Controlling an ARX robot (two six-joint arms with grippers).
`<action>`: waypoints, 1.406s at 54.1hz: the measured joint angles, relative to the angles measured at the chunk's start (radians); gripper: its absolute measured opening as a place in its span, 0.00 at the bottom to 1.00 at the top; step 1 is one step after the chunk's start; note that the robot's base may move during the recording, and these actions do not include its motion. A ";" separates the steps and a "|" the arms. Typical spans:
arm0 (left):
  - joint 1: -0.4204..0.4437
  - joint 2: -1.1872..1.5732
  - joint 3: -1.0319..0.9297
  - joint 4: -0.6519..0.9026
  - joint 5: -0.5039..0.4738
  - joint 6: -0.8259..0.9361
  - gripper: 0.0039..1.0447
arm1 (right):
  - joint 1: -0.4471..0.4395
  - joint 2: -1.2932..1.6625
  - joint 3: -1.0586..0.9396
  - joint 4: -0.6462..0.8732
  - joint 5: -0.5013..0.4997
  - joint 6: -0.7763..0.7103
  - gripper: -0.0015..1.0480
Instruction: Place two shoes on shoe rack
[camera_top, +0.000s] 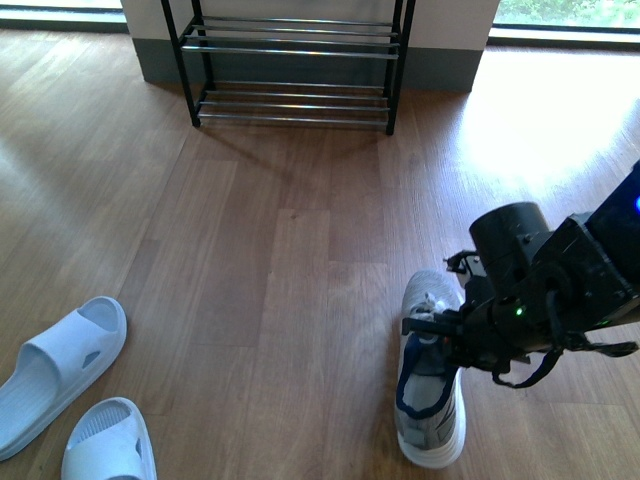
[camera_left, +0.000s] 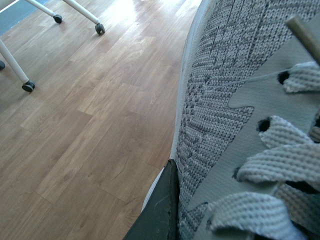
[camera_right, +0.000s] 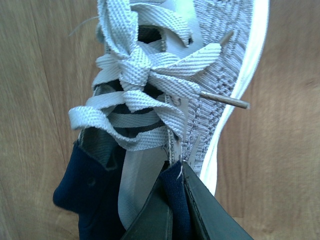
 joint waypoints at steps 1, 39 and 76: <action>0.000 0.000 0.000 0.000 0.000 0.000 0.02 | -0.003 -0.020 -0.011 0.005 0.003 -0.016 0.01; 0.000 0.000 0.000 0.000 0.000 0.000 0.02 | -0.243 -1.030 -0.499 0.214 -0.153 -0.598 0.01; 0.000 0.000 0.000 0.000 0.000 0.000 0.02 | -0.557 -1.627 -0.758 0.119 -0.464 -0.607 0.01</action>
